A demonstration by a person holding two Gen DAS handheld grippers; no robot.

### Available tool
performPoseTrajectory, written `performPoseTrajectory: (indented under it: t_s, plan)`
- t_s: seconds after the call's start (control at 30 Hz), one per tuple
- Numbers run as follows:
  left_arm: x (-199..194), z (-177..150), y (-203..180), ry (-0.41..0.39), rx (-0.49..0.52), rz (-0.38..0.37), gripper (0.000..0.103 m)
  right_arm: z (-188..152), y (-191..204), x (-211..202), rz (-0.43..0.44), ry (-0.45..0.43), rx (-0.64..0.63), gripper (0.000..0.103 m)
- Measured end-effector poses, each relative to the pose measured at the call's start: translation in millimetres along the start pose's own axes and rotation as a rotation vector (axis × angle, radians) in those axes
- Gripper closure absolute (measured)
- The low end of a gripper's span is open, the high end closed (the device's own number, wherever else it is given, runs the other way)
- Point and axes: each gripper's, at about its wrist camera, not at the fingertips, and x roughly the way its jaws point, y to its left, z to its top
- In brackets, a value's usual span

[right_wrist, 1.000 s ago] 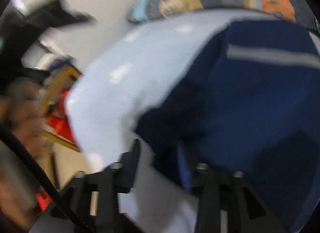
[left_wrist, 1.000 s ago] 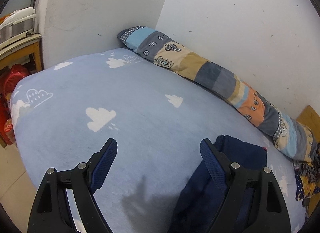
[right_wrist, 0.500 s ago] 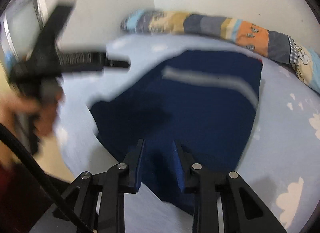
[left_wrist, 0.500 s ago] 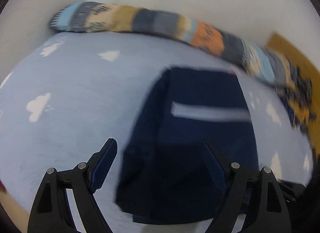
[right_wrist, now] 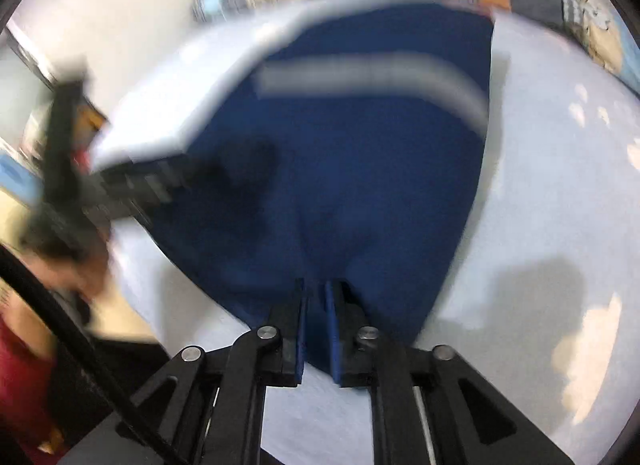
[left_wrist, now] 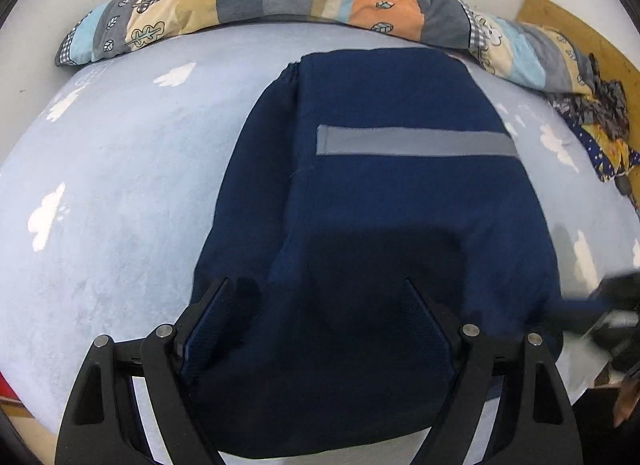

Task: Fold large clothes
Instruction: 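Release and smooth the folded jacket with the right gripper while the left gripper presses it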

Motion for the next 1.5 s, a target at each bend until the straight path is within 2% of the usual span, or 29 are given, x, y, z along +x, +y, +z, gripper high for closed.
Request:
performPoseTrajectory:
  t_s: [0.03,0.07,0.13,0.17,0.27,0.4,0.47,0.5,0.53,0.57,0.63,0.73,0.8,0.83,0.9,0.93,1.07,1.13,1.2,1.27,1.33,1.43,1.5]
  plan:
    - [-0.9,0.2,-1.7,-0.008,0.000,-0.004,0.019,12.1,-3.9,-7.9,0.020,-0.054,0.008,0.090]
    - [-2.3,5.3,-4.6,-0.021,-0.002,-0.013,0.019,25.3,-10.2,-11.8,0.004,-0.109,0.018,0.087]
    - [-6.9,8.3,-10.3,-0.037,-0.017,-0.047,0.019,56.5,-26.7,-10.8,-0.058,-0.202,0.010,0.077]
    - [-7.8,8.8,-12.8,-0.039,-0.025,-0.065,0.019,74.0,-34.7,-6.5,-0.098,-0.237,0.000,0.075]
    - [-3.9,8.0,-21.8,-0.024,-0.016,-0.089,0.019,125.1,-69.6,20.5,-0.166,-0.261,0.014,0.075]
    - [9.7,3.7,-22.1,0.017,0.000,-0.076,0.019,174.8,-104.2,74.1,-0.171,-0.222,0.070,0.075]
    - [13.6,-0.8,-22.1,0.033,0.009,-0.062,0.019,189.3,-112.3,104.2,-0.217,-0.158,0.074,0.075]
    - [16.2,-3.4,-23.3,0.043,0.026,-0.046,0.019,193.4,-119.3,122.3,-0.245,-0.109,0.073,0.075]
    - [19.7,-4.7,-25.0,0.053,0.045,-0.033,0.019,193.4,-130.7,147.1,-0.258,-0.021,0.087,0.077]
    - [21.3,-5.6,-27.3,0.054,0.061,-0.023,0.019,194.2,-137.6,160.6,-0.253,0.015,0.094,0.077]
    - [23.3,-4.5,-31.3,0.060,0.081,-0.009,0.019,191.4,-142.1,165.9,-0.248,-0.008,0.085,0.077]
    - [16.6,-0.2,-29.1,0.041,0.063,-0.046,0.019,193.1,-135.0,151.3,-0.254,-0.028,0.100,0.075]
    - [7.1,3.5,-21.8,0.008,0.022,-0.070,0.019,181.7,-117.1,120.0,-0.177,-0.084,0.079,0.070]
    - [3.2,4.7,-18.1,-0.005,0.006,-0.074,0.019,171.6,-104.3,101.9,-0.150,-0.117,0.054,0.061]
    - [-2.1,5.8,-9.6,-0.032,-0.030,-0.067,0.019,147.5,-77.3,75.5,-0.136,-0.129,-0.006,0.051]
    - [-2.3,6.0,-6.4,-0.034,-0.042,-0.058,0.019,130.5,-64.7,64.7,-0.140,-0.128,-0.026,0.051]
    - [10.0,5.6,5.5,0.009,-0.080,-0.012,0.019,53.2,-27.7,44.0,-0.128,-0.047,-0.076,0.051]
    - [20.5,2.0,7.1,0.051,-0.089,0.000,0.019,16.3,-19.6,47.7,-0.090,0.022,-0.035,0.051]
    - [35.0,2.5,9.4,0.094,-0.089,0.020,0.019,-13.4,-15.5,57.3,-0.083,0.050,-0.011,0.051]
    - [40.2,4.9,7.9,0.104,-0.087,0.028,0.019,-27.8,-11.0,69.1,-0.124,0.061,-0.031,0.050]
    - [35.8,7.7,6.2,0.081,-0.090,0.042,0.019,-27.3,-5.8,67.8,-0.161,0.056,-0.037,0.051]
    - [11.8,8.8,4.7,0.033,-0.103,-0.007,0.019,-26.8,1.8,36.0,-0.077,-0.010,-0.004,0.051]
    - [-9.6,1.9,9.6,-0.011,-0.104,-0.032,0.019,-33.8,9.2,19.1,-0.102,-0.050,-0.028,0.051]
